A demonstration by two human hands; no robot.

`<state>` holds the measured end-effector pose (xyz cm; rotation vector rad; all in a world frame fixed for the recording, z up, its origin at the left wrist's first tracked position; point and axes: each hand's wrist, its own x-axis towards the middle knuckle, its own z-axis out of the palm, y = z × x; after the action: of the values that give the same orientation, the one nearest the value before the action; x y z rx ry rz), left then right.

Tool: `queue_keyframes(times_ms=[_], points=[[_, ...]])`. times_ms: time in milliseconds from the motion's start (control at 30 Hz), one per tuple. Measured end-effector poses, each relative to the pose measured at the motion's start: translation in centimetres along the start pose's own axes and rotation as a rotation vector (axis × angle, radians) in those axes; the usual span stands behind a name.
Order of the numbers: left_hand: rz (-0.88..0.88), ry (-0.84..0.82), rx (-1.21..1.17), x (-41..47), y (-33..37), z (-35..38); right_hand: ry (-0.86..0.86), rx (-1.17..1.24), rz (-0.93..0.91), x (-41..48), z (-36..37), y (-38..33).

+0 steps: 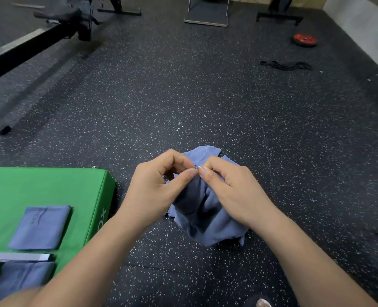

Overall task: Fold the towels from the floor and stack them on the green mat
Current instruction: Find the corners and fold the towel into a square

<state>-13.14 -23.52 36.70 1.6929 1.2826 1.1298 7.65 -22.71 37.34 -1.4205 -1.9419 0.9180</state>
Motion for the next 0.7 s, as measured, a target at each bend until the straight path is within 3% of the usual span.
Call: queue_keyframes(times_ms=[267, 467, 700], points=[[0.001, -0.086, -0.036, 0.0, -0.1, -0.1, -0.18, 0.189, 0.015, 0.4, -0.9, 0.0], [-0.007, -0.122, 0.047, 0.1, 0.1, -0.4, -0.011, 0.114, -0.022, 0.1, -1.3, 0.0], [0.036, -0.184, 0.353, 0.4, -0.9, -1.6, 0.181, 0.066, 0.0, 0.5, -3.8, 0.8]])
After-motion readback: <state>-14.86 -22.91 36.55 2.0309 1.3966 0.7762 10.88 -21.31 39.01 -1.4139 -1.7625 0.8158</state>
